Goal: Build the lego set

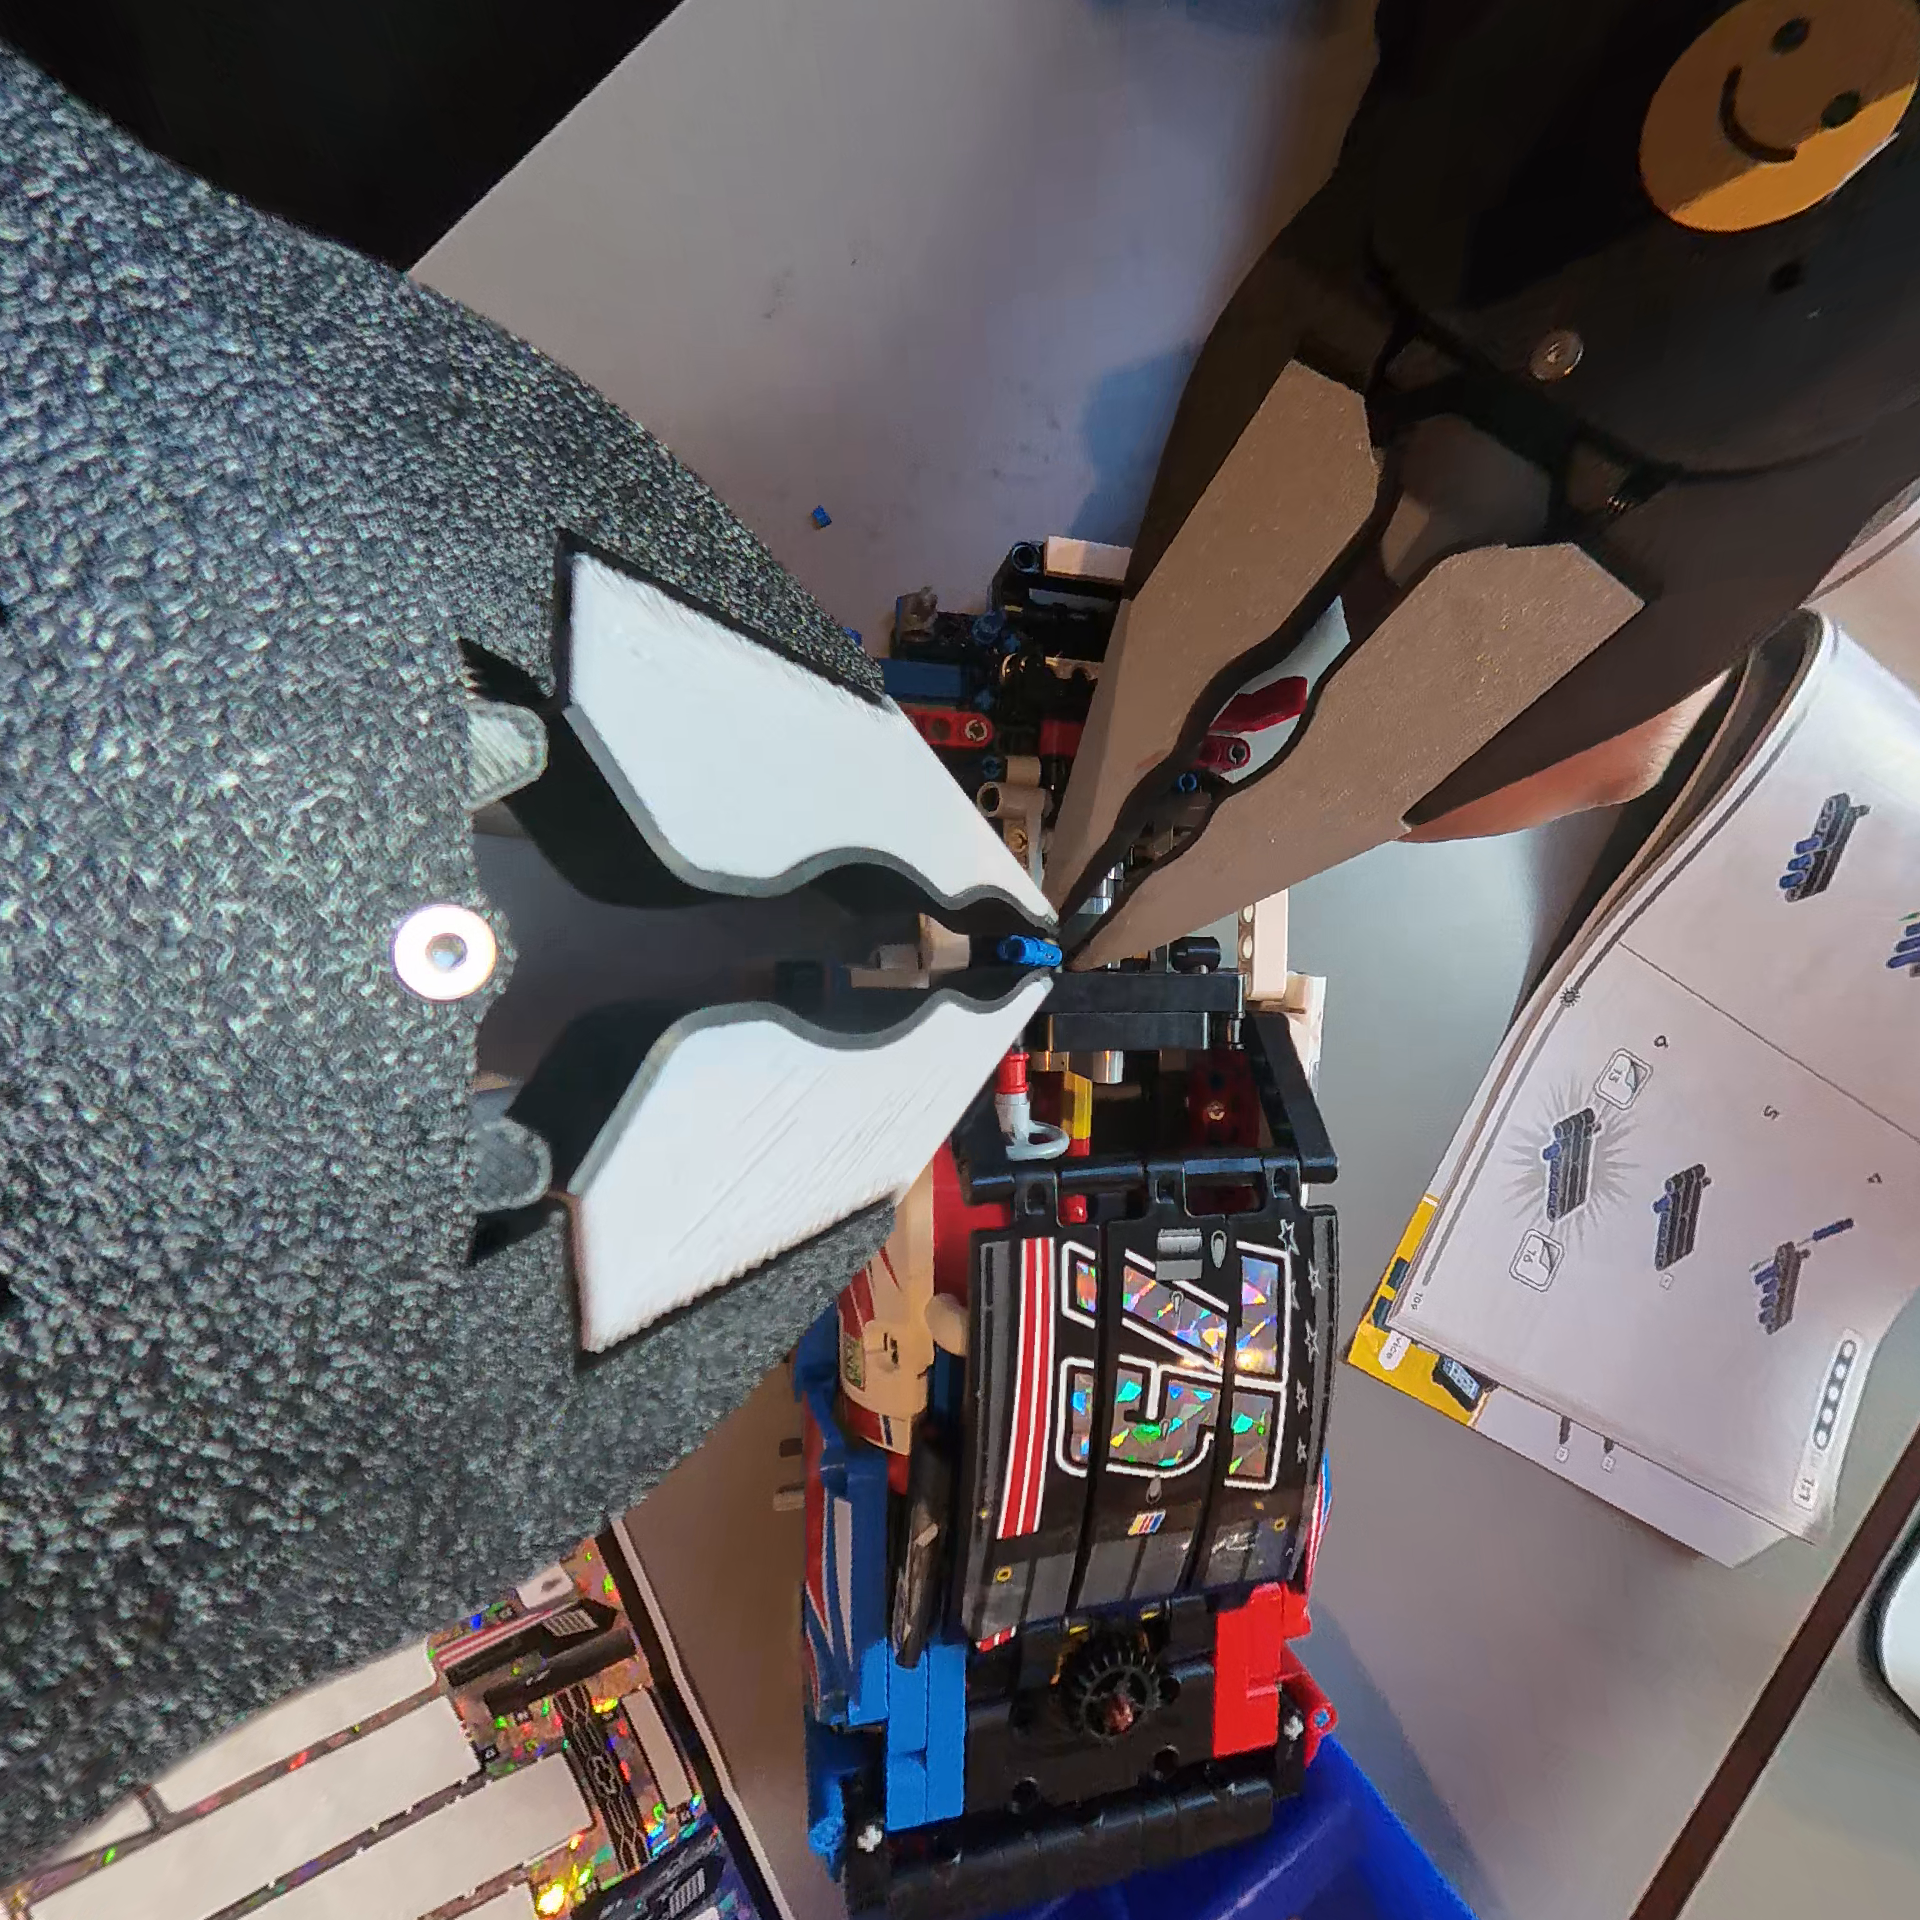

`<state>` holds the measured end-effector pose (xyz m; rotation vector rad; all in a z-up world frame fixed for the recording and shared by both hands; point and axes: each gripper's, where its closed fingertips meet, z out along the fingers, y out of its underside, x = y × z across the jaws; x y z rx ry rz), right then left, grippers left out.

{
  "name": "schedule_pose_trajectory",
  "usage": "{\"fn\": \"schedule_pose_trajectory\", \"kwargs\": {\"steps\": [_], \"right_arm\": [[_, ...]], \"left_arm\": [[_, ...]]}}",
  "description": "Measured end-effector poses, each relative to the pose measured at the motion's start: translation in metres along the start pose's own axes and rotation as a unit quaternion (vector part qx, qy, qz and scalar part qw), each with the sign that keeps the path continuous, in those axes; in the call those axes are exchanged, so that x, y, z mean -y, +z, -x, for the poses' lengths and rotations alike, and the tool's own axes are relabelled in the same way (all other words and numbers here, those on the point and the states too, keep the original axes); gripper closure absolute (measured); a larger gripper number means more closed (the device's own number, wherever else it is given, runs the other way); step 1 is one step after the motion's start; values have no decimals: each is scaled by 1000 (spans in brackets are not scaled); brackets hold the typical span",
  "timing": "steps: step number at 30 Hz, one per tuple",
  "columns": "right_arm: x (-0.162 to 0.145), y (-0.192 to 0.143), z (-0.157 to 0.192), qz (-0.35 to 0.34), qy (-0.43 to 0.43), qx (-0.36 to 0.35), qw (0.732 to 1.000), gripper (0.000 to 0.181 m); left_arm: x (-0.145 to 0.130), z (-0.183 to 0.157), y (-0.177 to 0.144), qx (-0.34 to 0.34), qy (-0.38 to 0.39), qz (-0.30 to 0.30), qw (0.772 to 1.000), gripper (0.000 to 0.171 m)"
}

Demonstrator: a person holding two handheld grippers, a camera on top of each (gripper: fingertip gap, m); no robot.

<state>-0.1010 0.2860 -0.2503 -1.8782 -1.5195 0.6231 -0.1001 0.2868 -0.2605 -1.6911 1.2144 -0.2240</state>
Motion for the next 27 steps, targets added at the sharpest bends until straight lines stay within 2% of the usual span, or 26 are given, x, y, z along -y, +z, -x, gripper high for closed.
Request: {"fn": "schedule_pose_trajectory", "kwargs": {"steps": [10,17,20,27], "right_arm": [[-4,1,-1,52,-49,-4,997,176],[-4,0,-2,147,-105,14,983,176],[-2,0,-3,188,-83,37,978,176],[2,2,-3,209,-7,70,975,176]], "left_arm": [[-3,0,1,-5,-13,2,1000,171],[-2,-1,2,2,-4,2,1000,171],[-1,0,2,6,-5,0,1000,171],[0,1,2,24,-7,-5,1000,171]]}}
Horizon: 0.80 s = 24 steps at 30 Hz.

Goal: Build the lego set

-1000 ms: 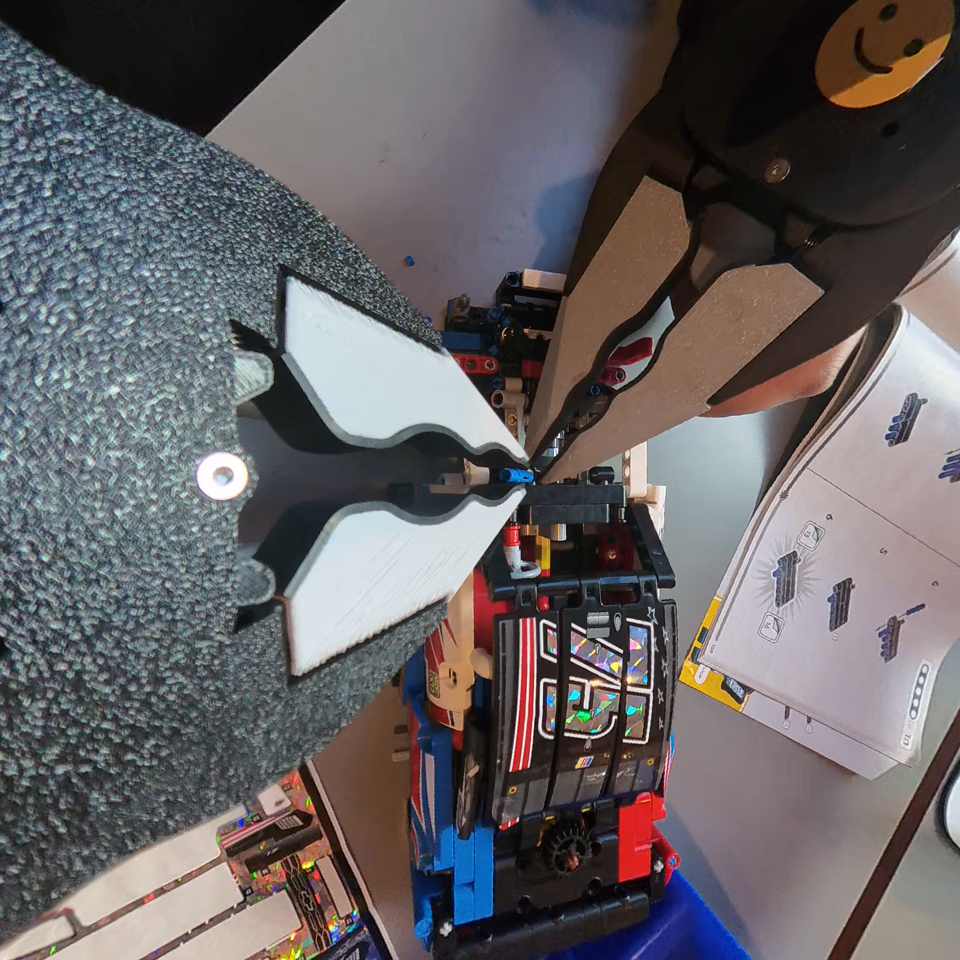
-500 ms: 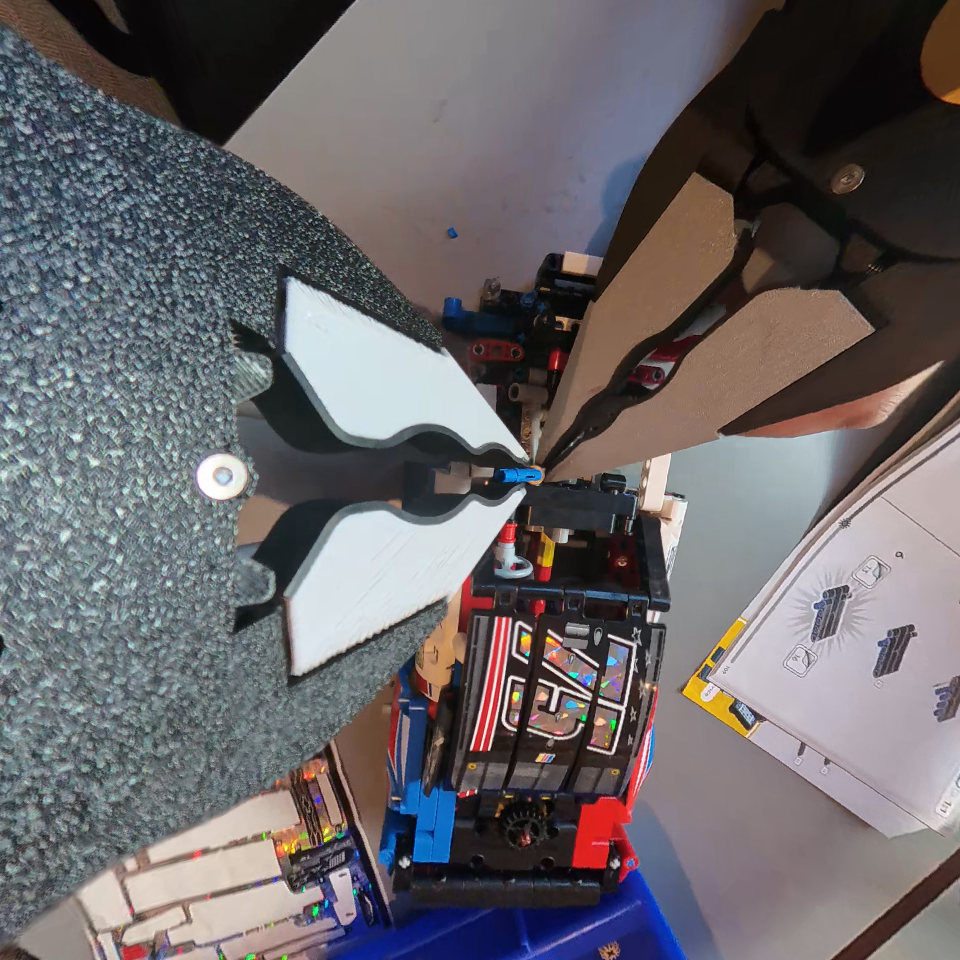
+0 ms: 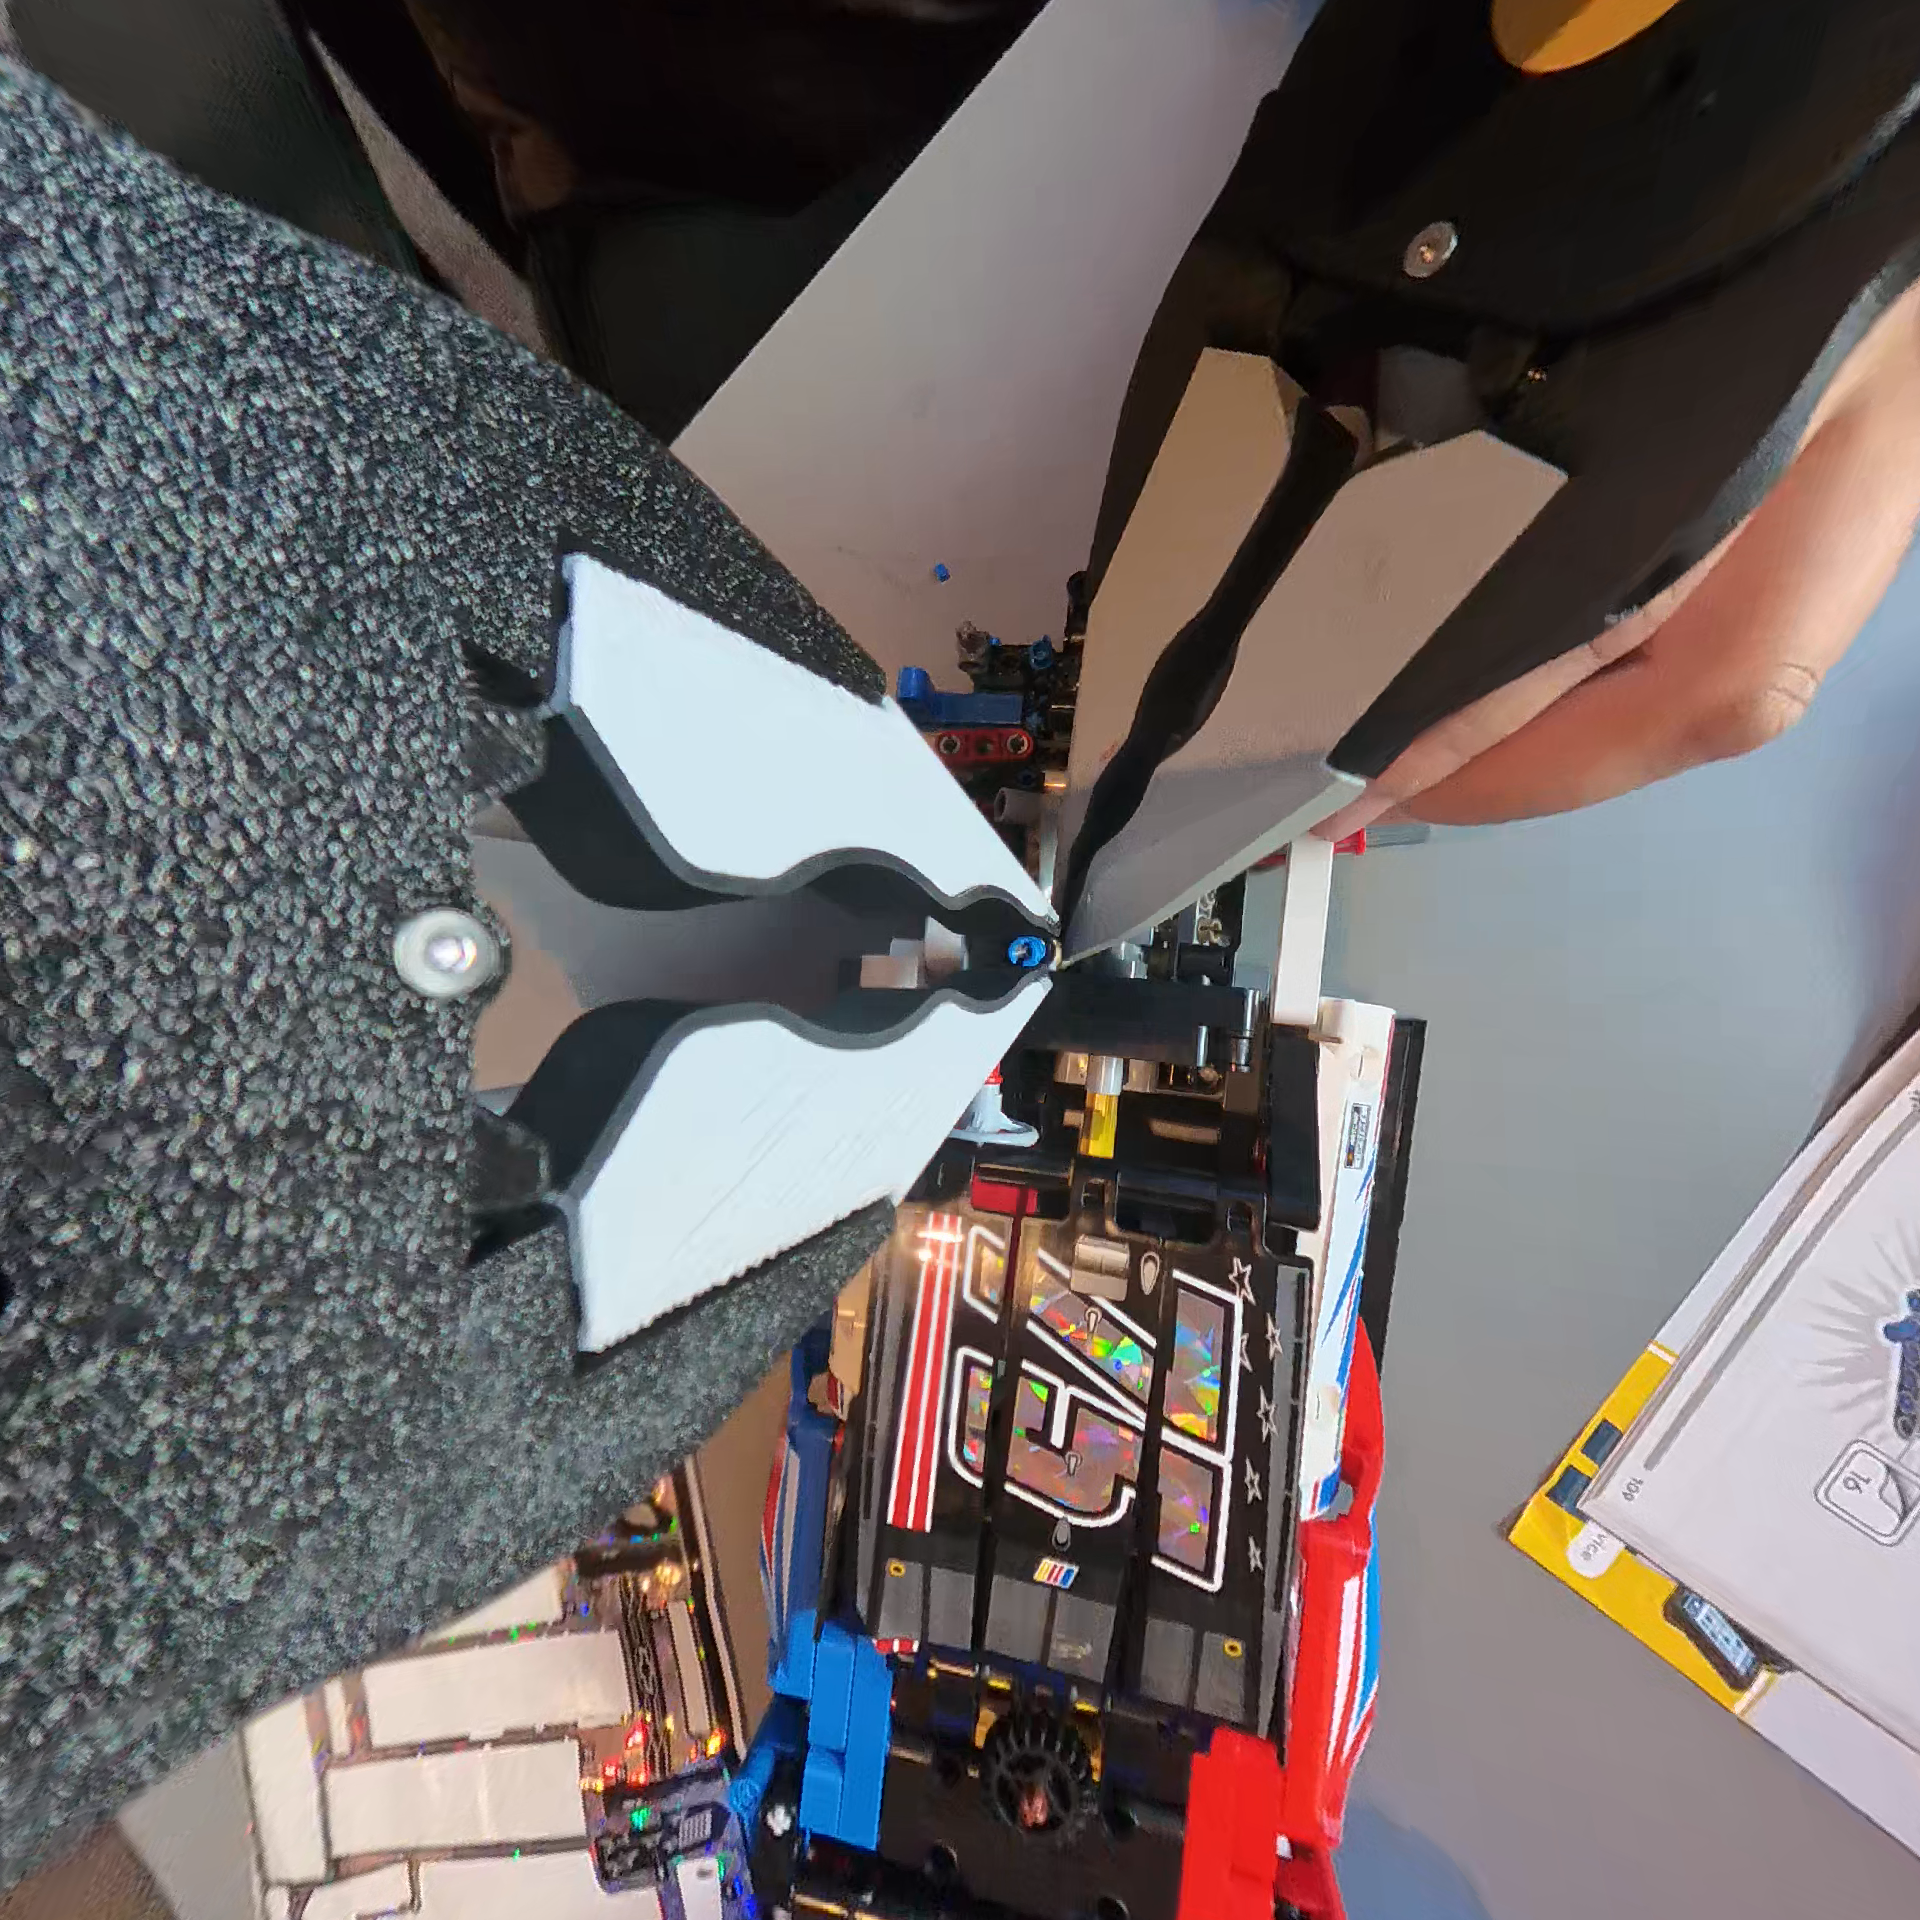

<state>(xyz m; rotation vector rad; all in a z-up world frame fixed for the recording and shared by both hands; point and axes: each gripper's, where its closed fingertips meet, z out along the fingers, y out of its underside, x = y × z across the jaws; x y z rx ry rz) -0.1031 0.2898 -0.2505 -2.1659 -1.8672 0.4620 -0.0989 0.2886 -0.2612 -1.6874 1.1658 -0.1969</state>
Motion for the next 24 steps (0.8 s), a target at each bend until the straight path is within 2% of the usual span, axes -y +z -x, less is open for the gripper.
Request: {"fn": "schedule_pose_trajectory", "kwargs": {"steps": [4,9,12,19,24], "right_arm": [[2,-6,-4,-47,45,13,998,176],[6,-17,9,-109,87,80,987,176],[10,-20,16,-132,100,106,980,176],[10,-20,17,-170,105,109,974,176],[11,-35,9,-216,104,88,967,177]], "left_arm": [[6,3,-5,21,-3,-17,1000,169],[15,5,-8,27,-11,-30,999,162],[20,3,-9,31,-3,-43,999,168],[20,6,-11,36,1,-43,998,170],[18,7,-11,32,-10,-42,999,170]]}}
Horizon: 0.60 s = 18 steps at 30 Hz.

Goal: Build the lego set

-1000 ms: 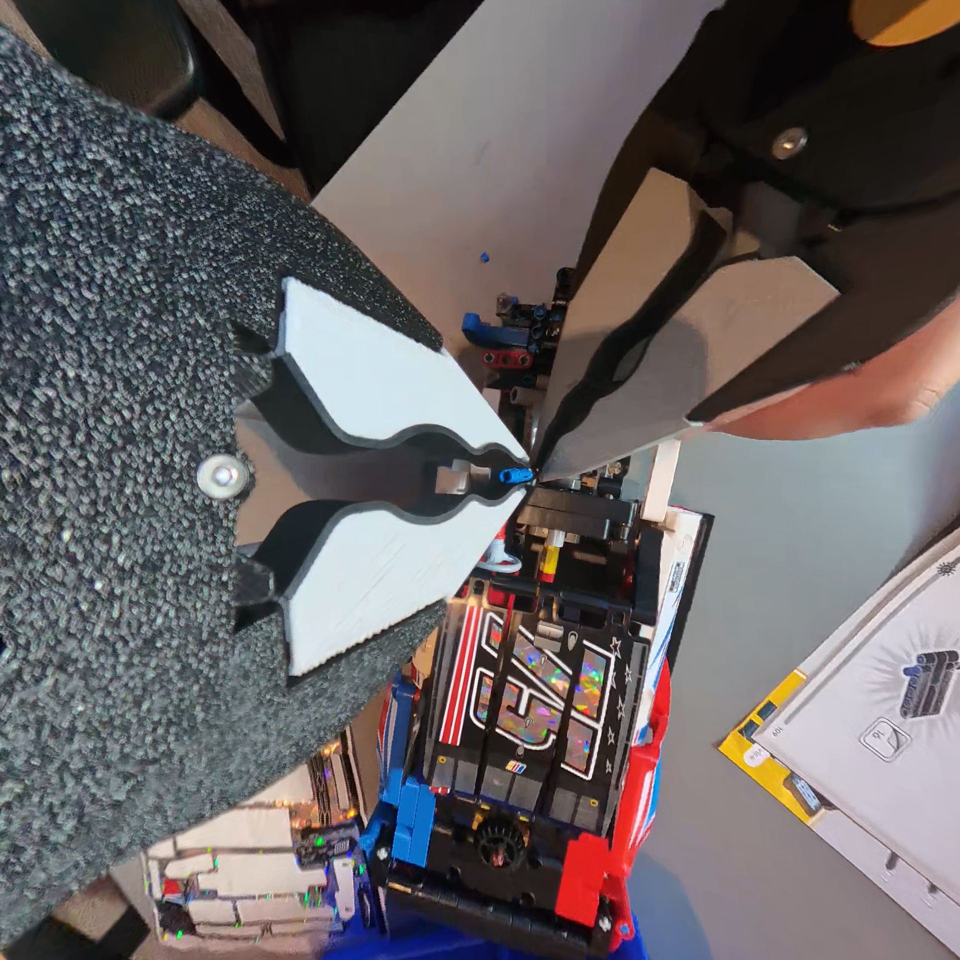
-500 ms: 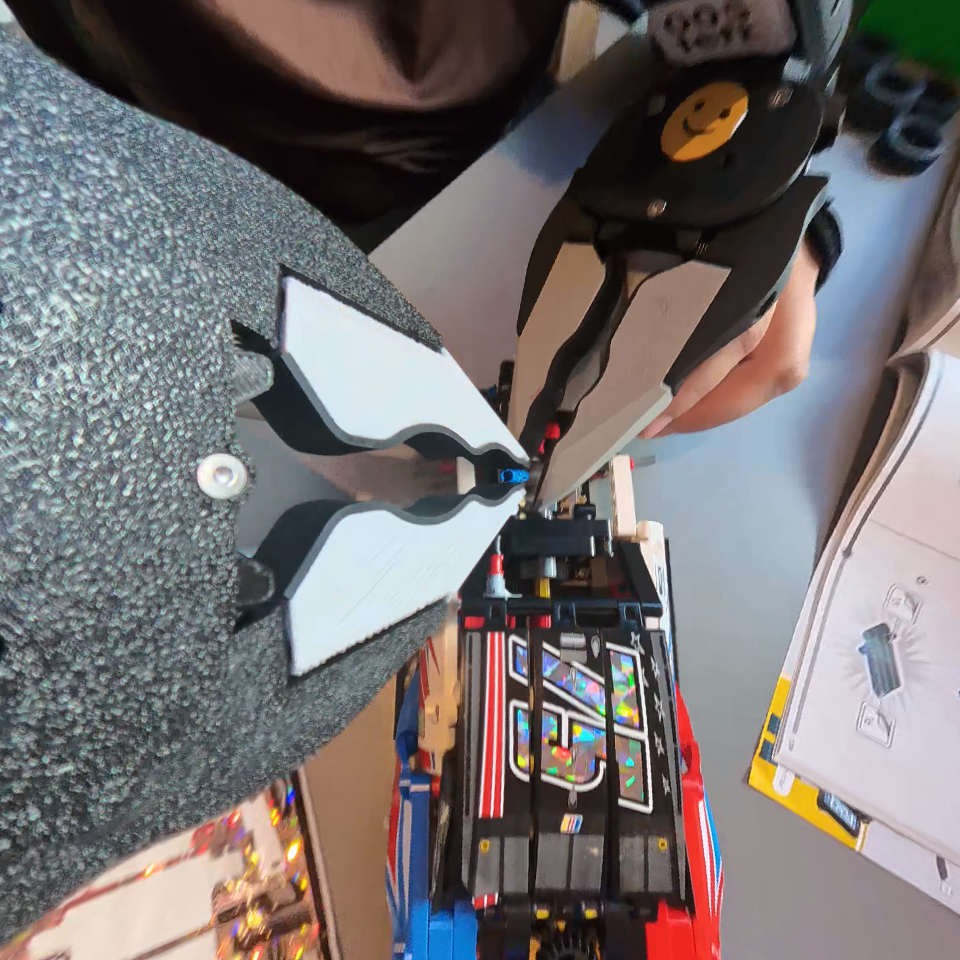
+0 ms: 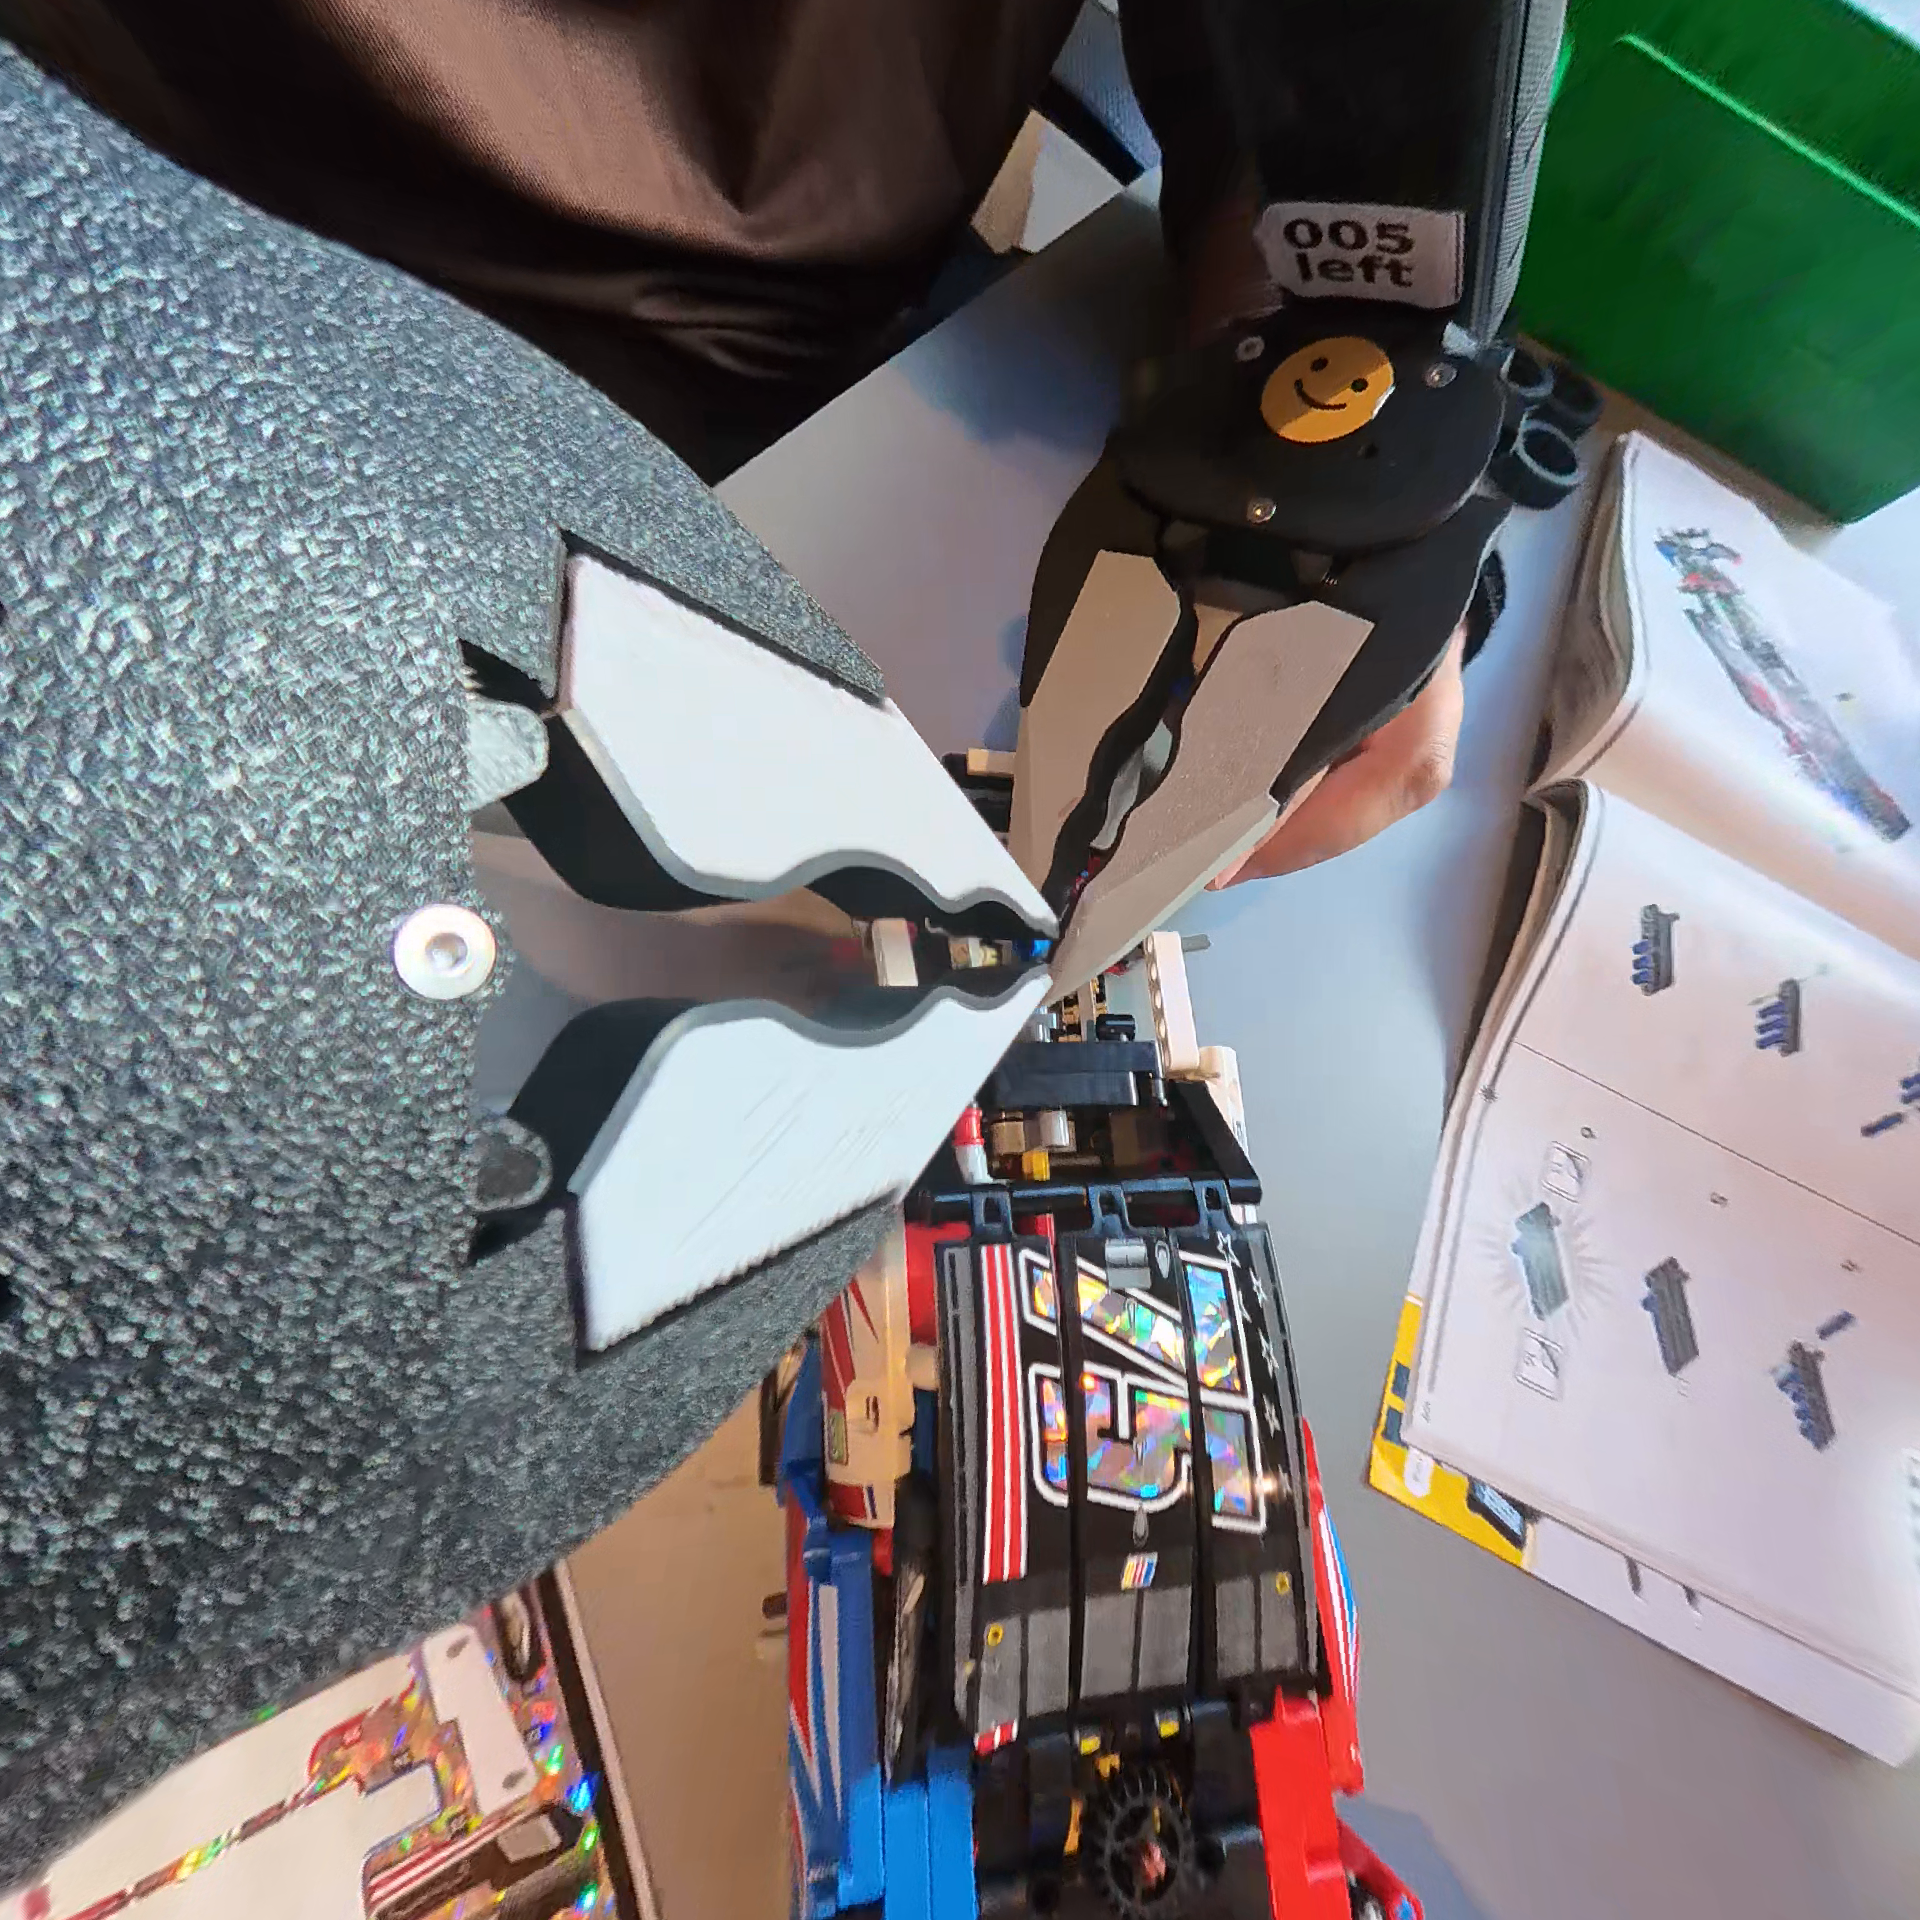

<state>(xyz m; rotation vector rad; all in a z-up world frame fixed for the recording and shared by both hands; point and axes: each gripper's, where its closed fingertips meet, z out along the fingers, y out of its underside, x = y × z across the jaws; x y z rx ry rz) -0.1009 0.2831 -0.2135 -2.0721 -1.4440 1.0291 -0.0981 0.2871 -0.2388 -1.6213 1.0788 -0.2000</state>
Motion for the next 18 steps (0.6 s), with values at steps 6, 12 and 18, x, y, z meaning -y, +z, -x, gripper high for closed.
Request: {"fn": "schedule_pose_trajectory", "kwargs": {"steps": [6,12,18], "right_arm": [[-2,-5,0,-3,-12,-7,1000,166],[-3,3,4,-3,-18,-1,1000,169],[-4,8,4,5,-25,-6,1000,176]], "left_arm": [[1,-1,0,-1,-2,0,1000,170],[3,-2,0,-3,-3,-4,1000,170],[2,-1,0,0,-6,-5,1000,170]]}}
